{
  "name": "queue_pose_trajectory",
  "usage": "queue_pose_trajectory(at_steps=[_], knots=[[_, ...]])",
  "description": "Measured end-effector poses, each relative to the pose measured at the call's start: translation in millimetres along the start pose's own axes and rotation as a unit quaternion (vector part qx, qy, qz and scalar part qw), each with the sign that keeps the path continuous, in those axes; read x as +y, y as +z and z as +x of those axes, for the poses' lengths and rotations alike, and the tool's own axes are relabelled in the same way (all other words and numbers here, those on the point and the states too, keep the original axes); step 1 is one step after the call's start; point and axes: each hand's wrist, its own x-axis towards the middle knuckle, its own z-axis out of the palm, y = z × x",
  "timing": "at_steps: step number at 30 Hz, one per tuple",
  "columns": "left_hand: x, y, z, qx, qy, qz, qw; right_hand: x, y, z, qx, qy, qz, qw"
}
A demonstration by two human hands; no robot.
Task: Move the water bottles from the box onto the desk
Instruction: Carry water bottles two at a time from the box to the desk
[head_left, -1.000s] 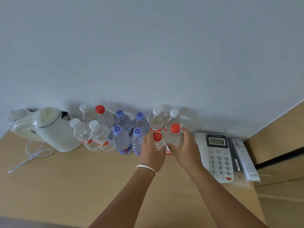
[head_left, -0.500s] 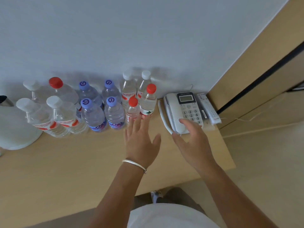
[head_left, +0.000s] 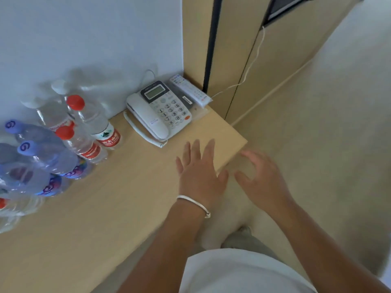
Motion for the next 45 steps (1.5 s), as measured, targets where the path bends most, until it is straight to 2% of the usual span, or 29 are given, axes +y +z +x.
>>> queue_pose_trajectory(at_steps=[7, 14, 20, 27, 34, 40, 45], knots=[[107, 88, 1, -0.055, 0.057, 0.066, 0.995, 125, -49, -36, 0.043, 0.075, 0.052, 0.995], [217, 182, -11, -0.117, 0.143, 0.137, 0.973, 240, -107, -83, 0.096, 0.160, 0.075, 0.980], [302, 237, -15, -0.138, 0.214, 0.178, 0.951, 316, -155, -117, 0.164, 0.232, 0.075, 0.956], [381, 295, 0, -0.174, 0.268, 0.219, 0.922, 396, -180, -133, 0.224, 0.305, 0.094, 0.921], [466, 359, 52, -0.208, 0.298, 0.233, 0.902, 483, -220, -101, 0.254, 0.348, 0.077, 0.899], [587, 418, 132, -0.224, 0.308, 0.224, 0.897, 575, -305, -23, 0.253, 0.351, 0.039, 0.901], [671, 438, 183, -0.216, 0.317, 0.207, 0.900, 633, -377, 25, 0.265, 0.352, 0.024, 0.897]])
